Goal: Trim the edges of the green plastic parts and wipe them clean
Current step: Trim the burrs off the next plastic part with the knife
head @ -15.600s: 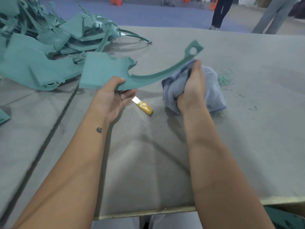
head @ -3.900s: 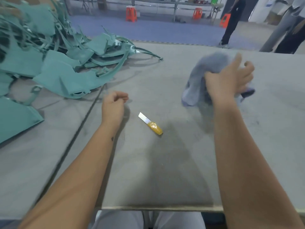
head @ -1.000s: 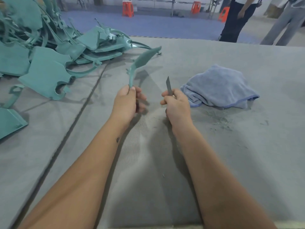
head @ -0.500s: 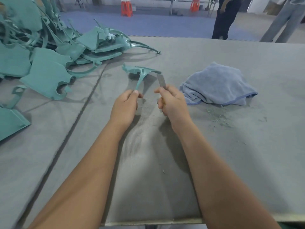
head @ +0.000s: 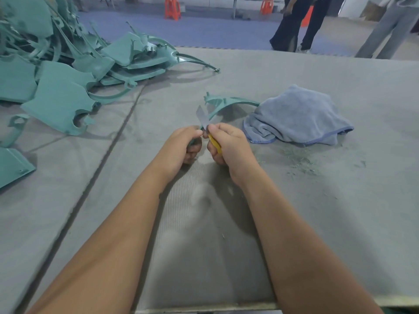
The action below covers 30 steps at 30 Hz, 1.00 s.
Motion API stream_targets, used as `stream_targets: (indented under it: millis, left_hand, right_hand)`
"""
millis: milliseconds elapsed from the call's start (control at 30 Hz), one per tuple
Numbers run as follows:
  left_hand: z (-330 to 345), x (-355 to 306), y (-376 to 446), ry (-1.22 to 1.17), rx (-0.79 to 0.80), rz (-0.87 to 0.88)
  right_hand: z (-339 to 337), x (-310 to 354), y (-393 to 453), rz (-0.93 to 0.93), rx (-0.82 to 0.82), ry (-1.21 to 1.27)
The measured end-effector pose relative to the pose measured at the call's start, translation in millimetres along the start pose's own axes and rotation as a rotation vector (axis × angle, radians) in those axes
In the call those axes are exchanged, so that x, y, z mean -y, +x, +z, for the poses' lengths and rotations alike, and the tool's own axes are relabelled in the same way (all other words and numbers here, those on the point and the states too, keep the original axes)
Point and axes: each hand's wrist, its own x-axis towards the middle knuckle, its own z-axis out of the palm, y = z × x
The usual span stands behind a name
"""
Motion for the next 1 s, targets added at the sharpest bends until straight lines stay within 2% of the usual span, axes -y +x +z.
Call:
stream_targets:
  millis: [367,867,1000]
  left_hand:
    - [-2.0,3.7,0.5,0.117,-0.103,0.055]
    - [3.2,3.3,2.2,0.147,-0.179,0.103]
    - [5.6,1.9,1.8,0.179,-0.208,0.104]
  right_hand:
    - [3.5,-5.2,0.0,-0.047,0.081,-0.166]
    - [9.4,-15.1,5.1,-0.128,-0.121,-0.325]
    - [7.5,-12.6,6.7,-0.12,-0.214,-0.262]
